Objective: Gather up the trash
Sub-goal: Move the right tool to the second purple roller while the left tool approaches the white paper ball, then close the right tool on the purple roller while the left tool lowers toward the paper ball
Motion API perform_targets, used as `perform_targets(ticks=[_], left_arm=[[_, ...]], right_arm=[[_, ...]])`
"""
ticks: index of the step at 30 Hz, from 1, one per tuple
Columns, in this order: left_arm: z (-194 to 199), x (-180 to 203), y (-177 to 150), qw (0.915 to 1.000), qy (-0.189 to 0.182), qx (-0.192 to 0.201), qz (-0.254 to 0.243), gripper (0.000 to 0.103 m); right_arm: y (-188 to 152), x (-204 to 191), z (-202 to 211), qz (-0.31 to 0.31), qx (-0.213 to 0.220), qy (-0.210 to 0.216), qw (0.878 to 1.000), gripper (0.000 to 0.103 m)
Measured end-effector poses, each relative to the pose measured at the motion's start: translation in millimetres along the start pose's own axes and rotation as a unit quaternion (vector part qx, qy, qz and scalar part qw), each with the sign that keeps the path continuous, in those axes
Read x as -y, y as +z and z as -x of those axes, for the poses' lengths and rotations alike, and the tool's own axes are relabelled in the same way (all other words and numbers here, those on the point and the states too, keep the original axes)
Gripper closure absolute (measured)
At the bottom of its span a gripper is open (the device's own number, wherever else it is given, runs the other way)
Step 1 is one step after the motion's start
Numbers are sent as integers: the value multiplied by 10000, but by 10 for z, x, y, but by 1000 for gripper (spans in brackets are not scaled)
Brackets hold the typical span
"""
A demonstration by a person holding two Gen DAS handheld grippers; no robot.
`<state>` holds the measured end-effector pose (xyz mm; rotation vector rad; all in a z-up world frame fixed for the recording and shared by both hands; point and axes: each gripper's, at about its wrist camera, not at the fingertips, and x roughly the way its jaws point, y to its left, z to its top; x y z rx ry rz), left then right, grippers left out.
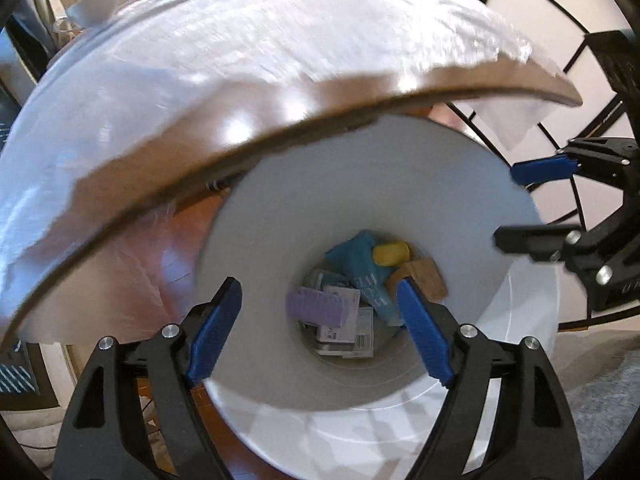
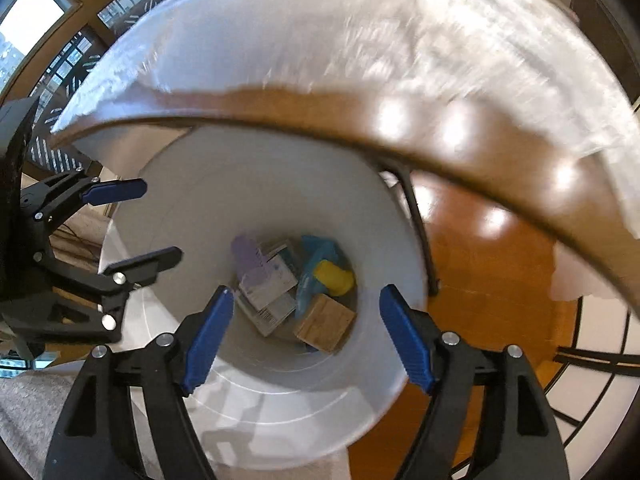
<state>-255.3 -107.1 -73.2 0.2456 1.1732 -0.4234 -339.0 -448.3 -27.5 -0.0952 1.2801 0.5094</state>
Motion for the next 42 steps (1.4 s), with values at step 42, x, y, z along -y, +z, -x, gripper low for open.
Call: perform_targets(ticks=[42], left_arm=[[-88,-746,2451,9766,1104,1758,562,4]], right_arm=[[4049,52,-471,977,23,-3,9952,22]])
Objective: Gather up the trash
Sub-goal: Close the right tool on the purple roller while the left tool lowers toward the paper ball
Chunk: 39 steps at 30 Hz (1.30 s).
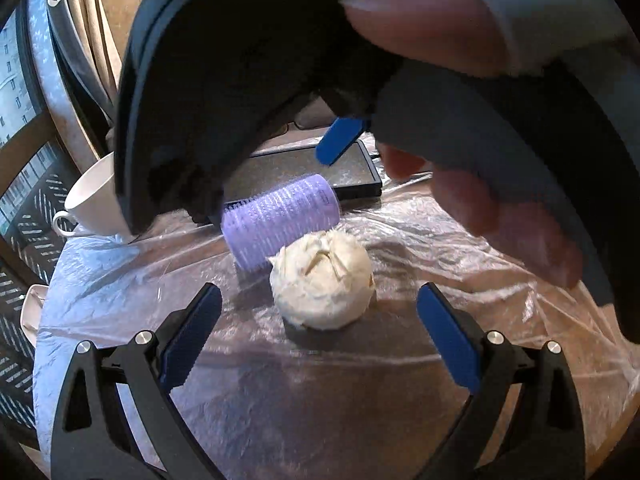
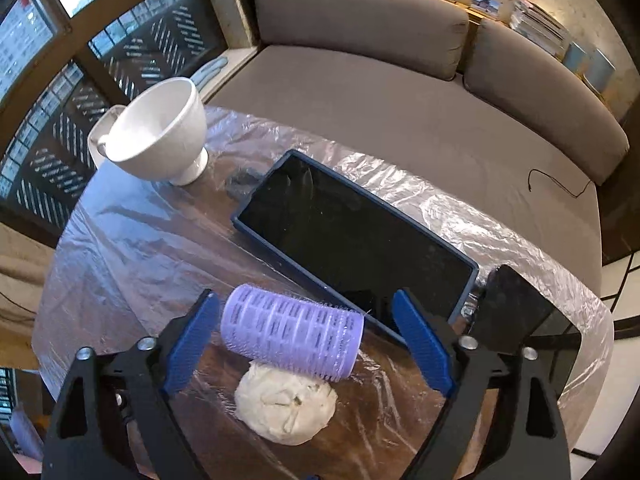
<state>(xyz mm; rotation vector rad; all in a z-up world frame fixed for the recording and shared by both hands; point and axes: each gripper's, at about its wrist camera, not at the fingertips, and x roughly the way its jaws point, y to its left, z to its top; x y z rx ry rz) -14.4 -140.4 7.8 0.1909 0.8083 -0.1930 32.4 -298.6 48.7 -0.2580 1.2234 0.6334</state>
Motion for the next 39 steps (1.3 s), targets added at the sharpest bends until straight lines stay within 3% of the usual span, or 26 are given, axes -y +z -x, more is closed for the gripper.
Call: perform_targets(ticks=[3,6,8,9,12,15,16,18,19,21,23,25,27,30,34,35,39], left_arm=[[-34,-47,43,9999,-116,19,124,9],[-77,-45,96,9995,-307,42,57,26],[-90,-44,104,9992,-400,18,10,46],[-95,-47,122,9992,-402,16,-2,49],[-80,-94,126,9985,-555,38,24,52],[-30,-143,104,9979,-641,79,34,55],[-19,-164,97,9978,-657,80,11,61],[12,-178,78,9976,-693,58,-45,61],[27,-183,64,9975,-705,35,-75,61],[56,-166,49,9979,-647,39,-95,59],[37,-172,70,9983,-584,20,-35,42],[33,-180,85,9984,-555,58,-10,32],[30,-181,94,9985,-526,95,-92,29],[8,-142,124,9985,-526,86,-134,29],[-6,-120,156,9983,-517,42,-264,29],[39,21,173,9982,-528,25,-295,29],[8,-17,189,9978,-617,-81,-247,29]], right_arm=[[-7,36,28,-65,15,237,9997,32],[-24,75,63,-148,88,340,9993,37],[-28,107,78,-189,152,331,9992,39],[-32,118,92,-200,200,330,9991,49],[-49,140,135,-222,309,374,9986,58],[-69,123,134,-165,283,334,9989,57],[-70,113,128,-157,271,327,9990,51],[-85,93,136,-152,293,64,9994,33],[-98,75,144,-113,333,-37,9994,29],[-130,54,148,-100,329,-73,9994,28],[-155,68,137,-243,292,-104,9992,27],[-164,106,116,-414,227,-55,9989,25],[-162,144,65,-605,76,151,9980,24],[-168,188,26,-796,-50,396,9960,24],[-185,233,22,-943,-53,781,9925,40],[-192,235,47,-936,5,712,9931,41],[-242,294,155,-958,228,481,9940,45]])
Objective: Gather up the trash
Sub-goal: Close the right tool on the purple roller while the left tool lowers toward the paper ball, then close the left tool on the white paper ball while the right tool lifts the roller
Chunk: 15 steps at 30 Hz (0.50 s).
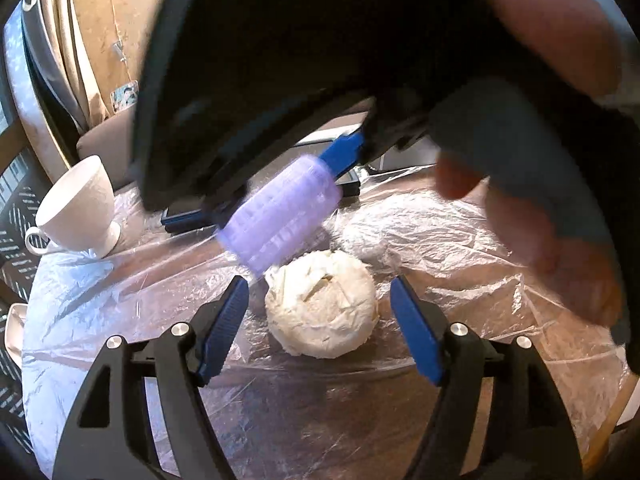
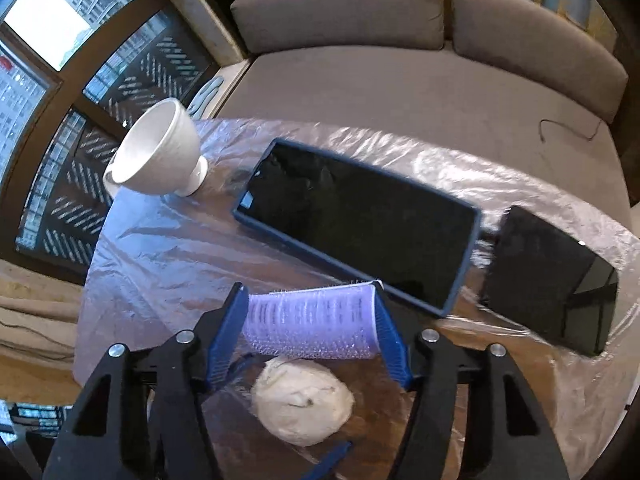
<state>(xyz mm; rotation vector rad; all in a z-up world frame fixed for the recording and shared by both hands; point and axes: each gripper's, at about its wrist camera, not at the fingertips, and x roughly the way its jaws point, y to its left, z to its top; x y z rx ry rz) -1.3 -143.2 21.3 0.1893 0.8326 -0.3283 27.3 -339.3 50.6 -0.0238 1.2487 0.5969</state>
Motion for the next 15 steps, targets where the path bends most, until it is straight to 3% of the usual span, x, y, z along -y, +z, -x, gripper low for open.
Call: perform_targets(ticks=[6,15], left_arm=[[33,-164,-57,9992,-276,-76,289,29],[-96,-178,83,9993,-350,-107,-5,29]], right_arm=[[-200,282,286,-39,377,-486,9981,45],[-656,702,528,-304,756,-789,9935,45]])
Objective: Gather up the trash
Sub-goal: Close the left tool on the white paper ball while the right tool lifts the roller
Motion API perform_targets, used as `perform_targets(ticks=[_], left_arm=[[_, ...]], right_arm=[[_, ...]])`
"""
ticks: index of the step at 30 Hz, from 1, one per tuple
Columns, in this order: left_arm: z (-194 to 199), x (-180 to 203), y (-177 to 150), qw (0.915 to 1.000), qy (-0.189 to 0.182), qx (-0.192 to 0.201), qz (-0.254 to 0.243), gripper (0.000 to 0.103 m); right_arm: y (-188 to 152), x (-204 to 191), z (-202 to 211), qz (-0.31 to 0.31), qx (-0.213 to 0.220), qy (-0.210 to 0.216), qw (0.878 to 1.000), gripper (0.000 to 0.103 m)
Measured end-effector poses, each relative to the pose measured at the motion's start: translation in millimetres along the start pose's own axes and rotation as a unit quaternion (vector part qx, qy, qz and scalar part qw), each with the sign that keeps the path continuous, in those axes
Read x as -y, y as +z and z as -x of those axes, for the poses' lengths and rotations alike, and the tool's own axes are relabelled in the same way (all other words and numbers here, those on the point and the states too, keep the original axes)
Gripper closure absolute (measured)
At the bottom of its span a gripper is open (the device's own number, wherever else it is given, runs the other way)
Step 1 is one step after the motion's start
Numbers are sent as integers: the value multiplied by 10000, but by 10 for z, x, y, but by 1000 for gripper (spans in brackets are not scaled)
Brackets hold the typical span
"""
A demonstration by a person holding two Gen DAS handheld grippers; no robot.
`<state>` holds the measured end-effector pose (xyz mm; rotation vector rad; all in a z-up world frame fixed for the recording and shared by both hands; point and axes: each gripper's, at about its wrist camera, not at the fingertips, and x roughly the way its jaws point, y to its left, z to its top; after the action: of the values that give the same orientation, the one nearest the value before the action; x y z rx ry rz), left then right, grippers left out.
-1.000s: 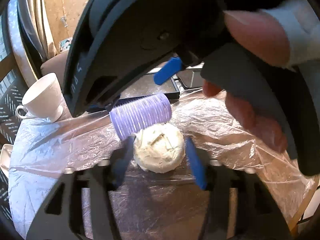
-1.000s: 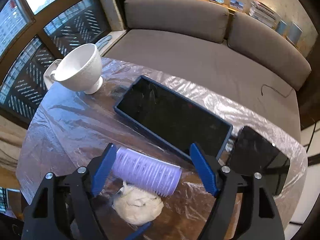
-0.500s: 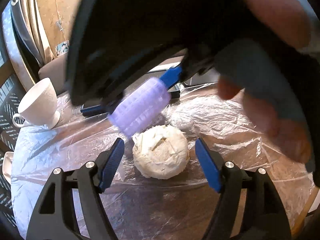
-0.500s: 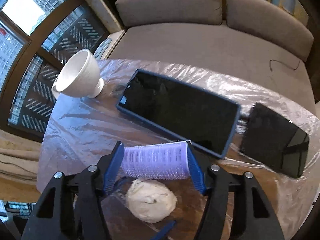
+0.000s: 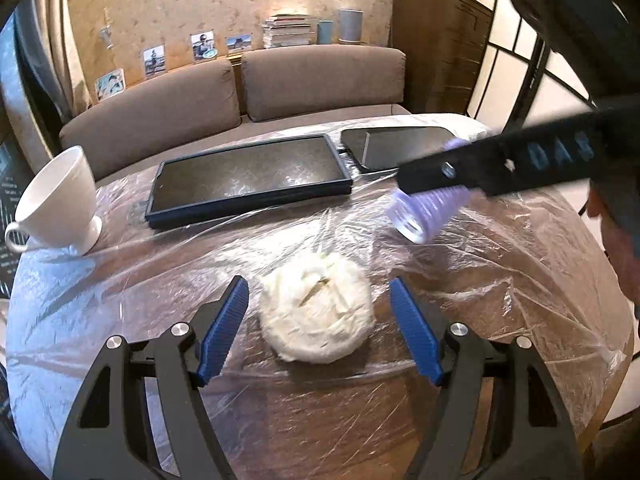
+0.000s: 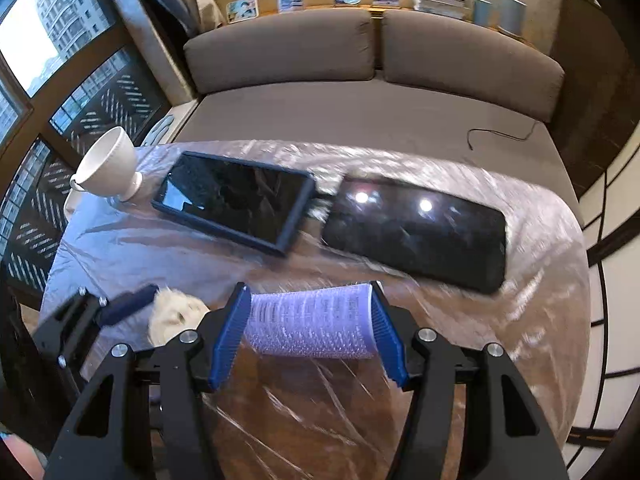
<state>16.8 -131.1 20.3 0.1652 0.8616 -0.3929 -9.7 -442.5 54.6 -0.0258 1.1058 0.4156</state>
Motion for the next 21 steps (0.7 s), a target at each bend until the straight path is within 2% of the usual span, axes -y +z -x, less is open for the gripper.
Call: perform_targets(ticks=[3,5,8,21], left_arm=[[-66,-30,-49,9999,-44,-82,-85,31],[-74,10,-66,9998,-29,-125,-123,42],[-82,12,-77,9998,-7,-162,-127,50],[-43,70,-132,9998,8,-166,-53,50]], right_arm=[[-148,-1,38,58,161,-77,9998,45],[-212,-28,55,87,276,-62,9996,45],[-290,-68,54,178,383,-90,9991,45],[-377,-136,61,380,559,-146,9976,41]])
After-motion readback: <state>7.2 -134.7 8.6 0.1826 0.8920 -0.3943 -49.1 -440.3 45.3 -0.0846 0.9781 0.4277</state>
